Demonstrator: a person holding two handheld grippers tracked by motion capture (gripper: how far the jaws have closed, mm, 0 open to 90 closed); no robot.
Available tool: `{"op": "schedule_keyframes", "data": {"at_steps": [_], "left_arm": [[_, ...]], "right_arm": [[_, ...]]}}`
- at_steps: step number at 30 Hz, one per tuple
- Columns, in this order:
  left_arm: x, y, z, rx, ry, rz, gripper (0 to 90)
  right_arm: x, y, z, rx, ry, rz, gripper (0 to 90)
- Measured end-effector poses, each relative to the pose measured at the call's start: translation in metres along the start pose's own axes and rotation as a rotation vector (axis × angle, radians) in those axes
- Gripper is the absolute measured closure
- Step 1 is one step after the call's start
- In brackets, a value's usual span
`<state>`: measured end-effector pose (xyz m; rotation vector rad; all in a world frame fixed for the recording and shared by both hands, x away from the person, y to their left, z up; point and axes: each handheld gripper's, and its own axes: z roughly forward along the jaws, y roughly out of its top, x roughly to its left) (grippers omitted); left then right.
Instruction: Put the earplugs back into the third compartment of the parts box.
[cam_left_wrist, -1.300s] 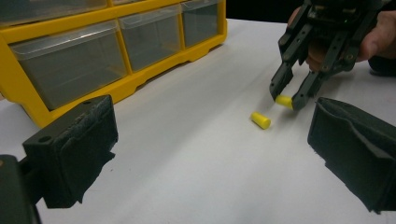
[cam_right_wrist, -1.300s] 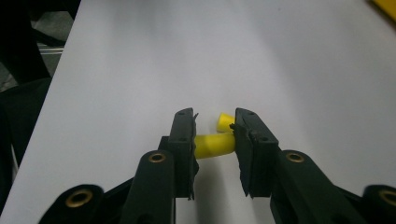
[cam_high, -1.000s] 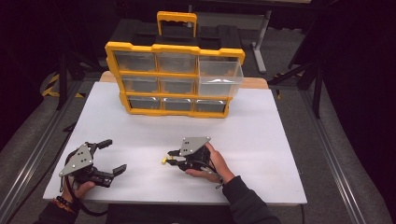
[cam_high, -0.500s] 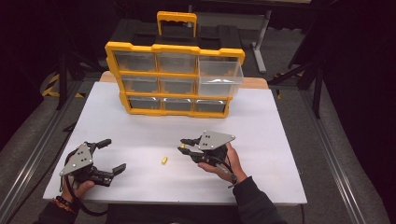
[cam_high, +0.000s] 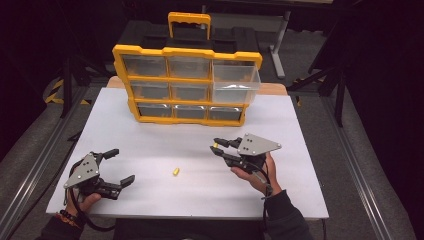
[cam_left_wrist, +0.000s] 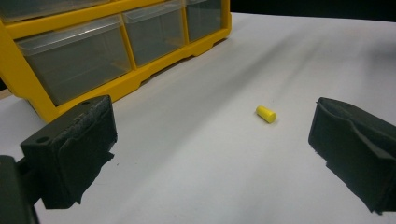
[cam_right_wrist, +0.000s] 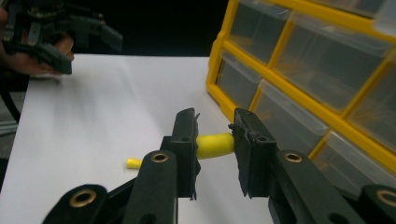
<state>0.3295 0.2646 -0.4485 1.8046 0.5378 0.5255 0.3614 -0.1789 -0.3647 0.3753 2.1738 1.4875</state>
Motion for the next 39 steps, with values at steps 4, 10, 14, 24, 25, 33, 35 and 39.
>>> {"op": "schedule_keyframes", "data": {"at_steps": [4, 10, 14, 24, 25, 33, 35, 39], "left_arm": [[0.001, 0.0, 0.0, 0.002, 0.004, -0.003, 2.0], [0.001, 0.0, 0.0, 0.013, 0.002, -0.005, 2.1], [0.001, -0.001, 0.001, 0.012, 0.002, -0.008, 2.1], [0.002, -0.001, 0.002, 0.017, -0.005, -0.007, 2.1], [0.002, -0.001, 0.002, 0.017, -0.005, -0.007, 2.1], [0.002, -0.002, 0.003, 0.008, -0.003, -0.011, 2.2], [0.002, -0.002, 0.003, 0.01, -0.003, -0.007, 2.2], [0.002, -0.002, 0.004, 0.012, -0.005, -0.006, 2.3]], "right_arm": [[-0.008, 0.001, -0.017, -0.017, -0.048, 0.004, 71.3], [-0.018, 0.008, -0.037, -0.055, -0.104, 0.001, 71.3], [-0.023, 0.017, -0.05, -0.089, -0.136, -0.005, 71.4], [-0.047, 0.08, -0.072, -0.126, -0.221, -0.086, 71.3], [-0.047, 0.08, -0.072, -0.126, -0.221, -0.086, 71.3], [-0.075, 0.115, -0.06, -0.095, -0.281, -0.08, 71.2], [-0.081, 0.12, -0.059, -0.096, -0.284, -0.066, 71.1], [-0.091, 0.127, -0.055, -0.079, -0.297, -0.048, 71.1]]}}
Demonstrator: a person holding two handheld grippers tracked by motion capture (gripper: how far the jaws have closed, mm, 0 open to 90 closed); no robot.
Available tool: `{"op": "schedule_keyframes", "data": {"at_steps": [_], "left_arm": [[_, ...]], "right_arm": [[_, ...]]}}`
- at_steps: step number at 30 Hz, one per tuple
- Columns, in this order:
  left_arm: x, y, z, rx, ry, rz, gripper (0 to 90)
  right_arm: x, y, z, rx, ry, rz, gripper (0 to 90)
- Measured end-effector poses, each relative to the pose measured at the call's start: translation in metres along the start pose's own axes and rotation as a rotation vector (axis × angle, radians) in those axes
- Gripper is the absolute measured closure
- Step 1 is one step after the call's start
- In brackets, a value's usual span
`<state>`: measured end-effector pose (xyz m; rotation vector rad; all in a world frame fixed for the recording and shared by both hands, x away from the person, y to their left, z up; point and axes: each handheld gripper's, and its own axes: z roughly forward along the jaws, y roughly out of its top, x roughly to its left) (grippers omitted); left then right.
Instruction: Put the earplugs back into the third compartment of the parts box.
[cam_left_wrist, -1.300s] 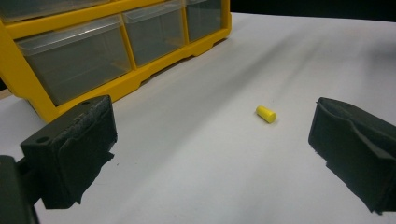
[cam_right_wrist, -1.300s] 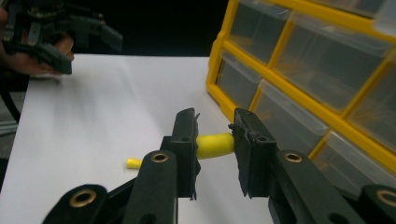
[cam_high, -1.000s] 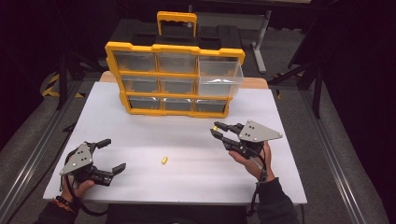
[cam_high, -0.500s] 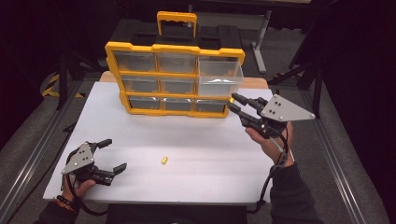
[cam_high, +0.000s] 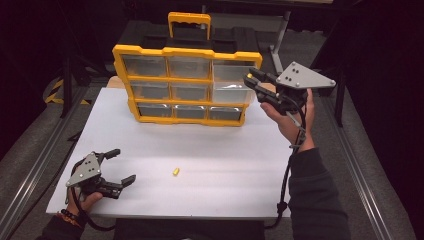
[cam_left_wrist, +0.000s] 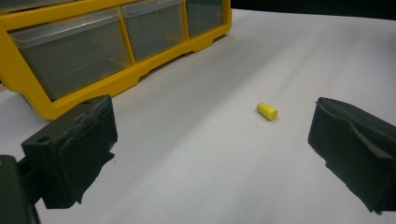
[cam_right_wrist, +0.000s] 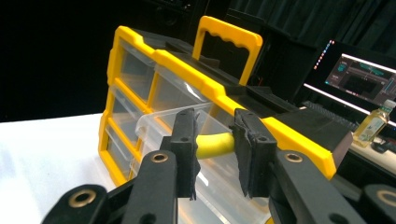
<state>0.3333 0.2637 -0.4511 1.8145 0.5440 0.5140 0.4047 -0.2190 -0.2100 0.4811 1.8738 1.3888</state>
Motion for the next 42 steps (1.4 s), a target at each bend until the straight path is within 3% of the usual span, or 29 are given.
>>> {"op": "schedule_keyframes", "data": {"at_steps": [17, 42], "left_arm": [[0.0, 0.0, 0.0, 0.008, -0.005, 0.002, 2.4], [0.0, 0.0, 0.0, 0.002, -0.005, 0.003, 2.4]], "right_arm": [[-0.018, 0.007, 0.033, 0.114, -0.052, 0.028, 69.9], [-0.022, 0.001, 0.045, 0.179, -0.077, 0.051, 67.6]]}}
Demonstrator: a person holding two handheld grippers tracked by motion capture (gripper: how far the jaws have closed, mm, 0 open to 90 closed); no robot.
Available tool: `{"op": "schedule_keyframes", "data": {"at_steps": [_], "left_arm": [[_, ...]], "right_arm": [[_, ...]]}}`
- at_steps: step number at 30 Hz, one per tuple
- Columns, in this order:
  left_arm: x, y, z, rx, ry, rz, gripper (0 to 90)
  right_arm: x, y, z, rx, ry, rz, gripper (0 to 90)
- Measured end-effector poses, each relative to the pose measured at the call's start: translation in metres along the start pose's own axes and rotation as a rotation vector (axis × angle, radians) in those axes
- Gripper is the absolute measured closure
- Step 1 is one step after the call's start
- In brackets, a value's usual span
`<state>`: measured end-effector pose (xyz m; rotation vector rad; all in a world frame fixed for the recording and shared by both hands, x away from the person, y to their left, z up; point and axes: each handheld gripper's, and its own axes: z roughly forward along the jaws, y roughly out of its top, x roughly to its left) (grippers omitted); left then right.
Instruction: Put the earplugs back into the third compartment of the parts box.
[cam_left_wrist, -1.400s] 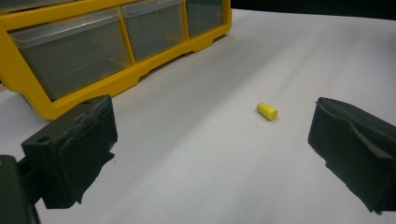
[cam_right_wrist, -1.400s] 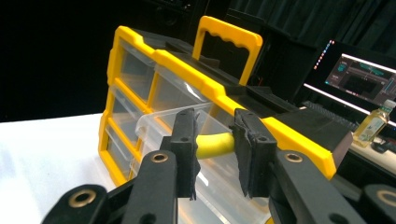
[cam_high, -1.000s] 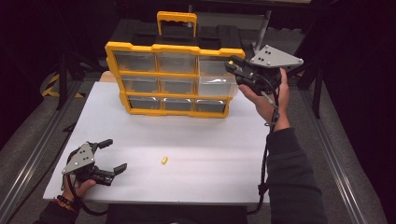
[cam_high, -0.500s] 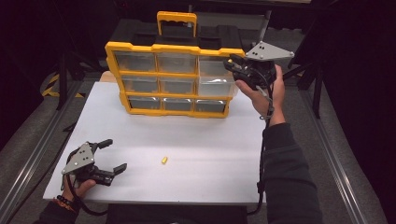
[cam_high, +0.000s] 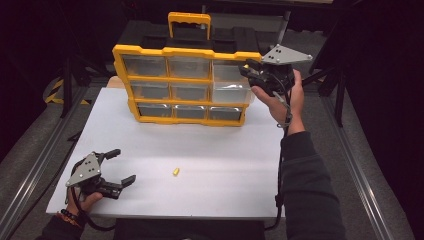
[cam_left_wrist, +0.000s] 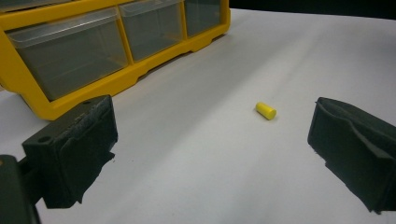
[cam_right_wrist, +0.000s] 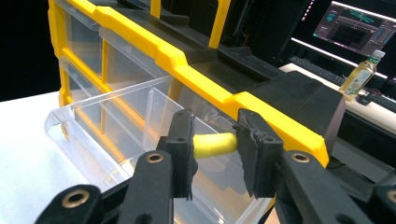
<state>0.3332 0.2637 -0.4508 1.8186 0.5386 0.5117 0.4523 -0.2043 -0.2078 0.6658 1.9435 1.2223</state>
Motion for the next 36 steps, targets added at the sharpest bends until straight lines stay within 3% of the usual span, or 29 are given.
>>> {"op": "schedule_keyframes", "data": {"at_steps": [10, 12, 13, 15, 16, 21, 25, 28, 32, 36], "left_arm": [[0.0, 0.0, 0.0, 0.003, 0.004, -0.002, 2.6], [0.0, 0.0, 0.0, 0.002, 0.004, -0.002, 2.6], [0.001, 0.0, -0.001, -0.002, -0.001, -0.001, 2.6], [0.001, 0.0, -0.001, -0.007, -0.006, -0.002, 2.5], [0.001, 0.0, -0.001, -0.009, -0.007, -0.002, 2.5], [-0.001, 0.001, -0.002, -0.012, -0.004, 0.008, 3.2], [-0.001, 0.001, -0.002, -0.016, -0.005, 0.007, 3.2], [-0.001, 0.001, -0.003, -0.014, -0.004, 0.008, 3.2], [-0.001, 0.001, -0.002, -0.02, 0.0, 0.007, 3.2], [-0.001, 0.001, -0.002, -0.019, 0.0, 0.009, 3.2]], "right_arm": [[0.002, 0.0, 0.003, 0.007, -0.011, 0.006, 62.2], [0.002, 0.0, 0.003, 0.006, -0.023, 0.008, 57.0], [0.003, 0.0, -0.001, -0.017, -0.032, 0.016, 51.2], [0.004, 0.001, -0.002, -0.028, -0.032, 0.015, 50.0], [0.008, 0.001, -0.008, -0.057, -0.05, 0.005, 43.8], [0.02, -0.003, -0.023, -0.136, -0.058, 0.006, 34.3], [0.03, -0.009, -0.034, -0.182, -0.065, -0.001, 30.5], [0.042, -0.017, -0.05, -0.246, -0.081, -0.014, 26.0], [0.054, -0.023, -0.061, -0.271, -0.09, -0.038, 24.3], [0.073, -0.034, -0.07, -0.29, -0.054, -0.048, 21.9]]}}
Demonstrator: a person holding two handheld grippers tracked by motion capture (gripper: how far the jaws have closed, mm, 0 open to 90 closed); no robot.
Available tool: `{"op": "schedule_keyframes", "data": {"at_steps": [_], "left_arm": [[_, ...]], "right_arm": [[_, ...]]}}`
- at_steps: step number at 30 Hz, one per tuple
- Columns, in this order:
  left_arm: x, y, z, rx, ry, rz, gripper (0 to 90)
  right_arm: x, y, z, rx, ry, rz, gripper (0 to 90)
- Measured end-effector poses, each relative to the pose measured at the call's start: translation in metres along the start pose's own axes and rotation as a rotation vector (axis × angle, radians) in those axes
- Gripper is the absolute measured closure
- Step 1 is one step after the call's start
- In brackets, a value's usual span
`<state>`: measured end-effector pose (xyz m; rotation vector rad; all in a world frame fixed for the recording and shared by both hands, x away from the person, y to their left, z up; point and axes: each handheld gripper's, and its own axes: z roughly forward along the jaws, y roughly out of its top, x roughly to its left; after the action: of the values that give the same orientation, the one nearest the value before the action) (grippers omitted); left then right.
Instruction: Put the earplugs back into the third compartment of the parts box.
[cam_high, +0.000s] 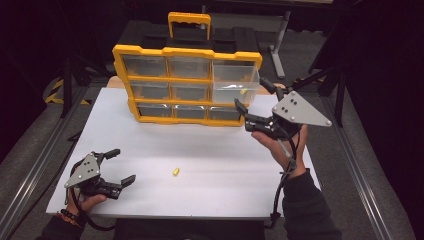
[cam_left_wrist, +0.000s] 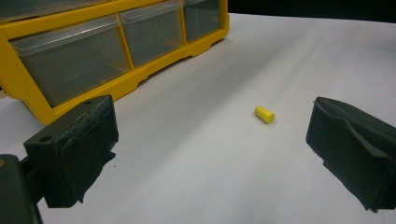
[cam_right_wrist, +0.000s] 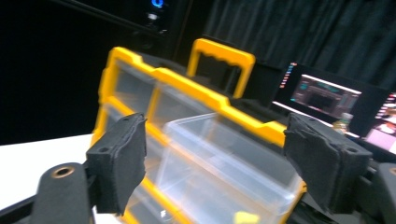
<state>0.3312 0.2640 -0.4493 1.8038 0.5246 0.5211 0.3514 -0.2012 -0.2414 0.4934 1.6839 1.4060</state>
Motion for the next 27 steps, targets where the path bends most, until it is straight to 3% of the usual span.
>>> {"op": "schedule_keyframes", "data": {"at_steps": [3, 7, 14, 17, 18, 20, 22, 24, 25, 27], "left_arm": [[-0.001, 0.0, 0.0, 0.0, 0.002, 0.0, 3.2], [0.0, 0.0, 0.0, 0.0, 0.003, -0.001, 3.2], [0.0, 0.0, 0.0, 0.001, 0.006, 0.001, 3.2], [0.0, 0.0, 0.0, 0.001, 0.007, 0.0, 3.3], [0.0, 0.0, 0.0, 0.002, 0.007, 0.0, 3.3], [0.0, 0.0, 0.0, 0.0, 0.009, 0.001, 3.2], [-0.001, 0.001, -0.001, 0.001, 0.008, 0.002, 3.2], [-0.001, 0.001, -0.001, 0.0, 0.007, 0.003, 3.1], [0.0, 0.001, -0.002, 0.006, 0.004, 0.006, 3.2], [0.0, 0.0, -0.001, 0.002, 0.005, 0.005, 3.2]], "right_arm": [[0.009, -0.006, -0.003, -0.004, 0.008, -0.011, 21.7], [0.029, -0.025, -0.006, 0.02, 0.056, -0.013, 20.6], [0.049, -0.054, 0.0, 0.065, 0.132, 0.021, 19.9], [0.06, -0.071, 0.007, 0.109, 0.19, 0.045, 19.7], [0.067, -0.083, 0.014, 0.138, 0.243, 0.073, 19.8], [0.07, -0.087, 0.017, 0.151, 0.259, 0.079, 19.8], [0.087, -0.104, 0.033, 0.227, 0.344, 0.083, 19.9], [0.091, -0.107, 0.037, 0.243, 0.36, 0.082, 20.0], [0.102, -0.117, 0.049, 0.288, 0.42, 0.091, 20.8], [0.113, -0.127, 0.062, 0.335, 0.476, 0.095, 23.1]]}}
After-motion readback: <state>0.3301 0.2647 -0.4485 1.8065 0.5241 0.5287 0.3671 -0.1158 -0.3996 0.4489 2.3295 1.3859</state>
